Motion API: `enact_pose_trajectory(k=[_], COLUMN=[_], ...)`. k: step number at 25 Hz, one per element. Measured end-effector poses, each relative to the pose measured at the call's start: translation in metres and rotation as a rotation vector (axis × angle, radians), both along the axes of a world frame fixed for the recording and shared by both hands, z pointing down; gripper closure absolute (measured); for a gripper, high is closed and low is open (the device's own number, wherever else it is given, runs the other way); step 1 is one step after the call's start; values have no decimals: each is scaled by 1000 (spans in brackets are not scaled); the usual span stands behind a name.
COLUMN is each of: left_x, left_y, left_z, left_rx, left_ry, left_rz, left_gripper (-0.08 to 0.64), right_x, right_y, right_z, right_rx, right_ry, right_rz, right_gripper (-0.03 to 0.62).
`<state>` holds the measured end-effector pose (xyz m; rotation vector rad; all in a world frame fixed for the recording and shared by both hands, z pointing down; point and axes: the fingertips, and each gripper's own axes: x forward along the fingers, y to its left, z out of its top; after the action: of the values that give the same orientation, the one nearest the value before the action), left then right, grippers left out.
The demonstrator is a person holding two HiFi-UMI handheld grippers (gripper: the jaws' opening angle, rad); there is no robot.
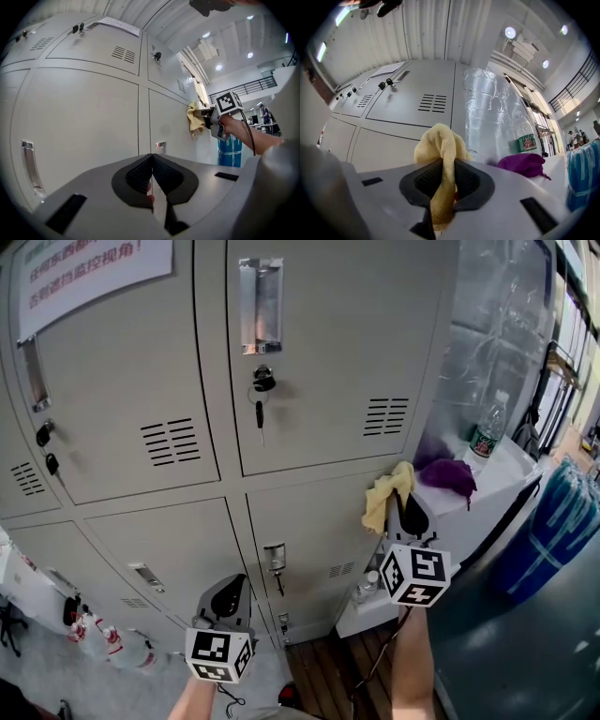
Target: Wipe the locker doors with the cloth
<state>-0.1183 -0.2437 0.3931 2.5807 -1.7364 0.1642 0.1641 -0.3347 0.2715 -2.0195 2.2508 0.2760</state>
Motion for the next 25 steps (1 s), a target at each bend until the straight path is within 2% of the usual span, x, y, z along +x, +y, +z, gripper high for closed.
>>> enact_pose_trajectory(k=[6,14,19,25], left_x=[2,4,7,9], left_y=[2,3,3,5], left_z=[1,-1,-1,1], left_rx=[0,3,3,1], left_ry=[-1,-3,-2,-3], left_rz=[6,10,17,14], left_gripper=[537,537,537,537], right_x=[-3,-24,-43,-79], right_y=[15,78,106,113], right_z=[-2,2,23,50], right_rx=[21,81,64,18], right_ry=[-7,14,5,-2], right_rz=[-22,-80,-114,-189], right_gripper=[522,523,522,523])
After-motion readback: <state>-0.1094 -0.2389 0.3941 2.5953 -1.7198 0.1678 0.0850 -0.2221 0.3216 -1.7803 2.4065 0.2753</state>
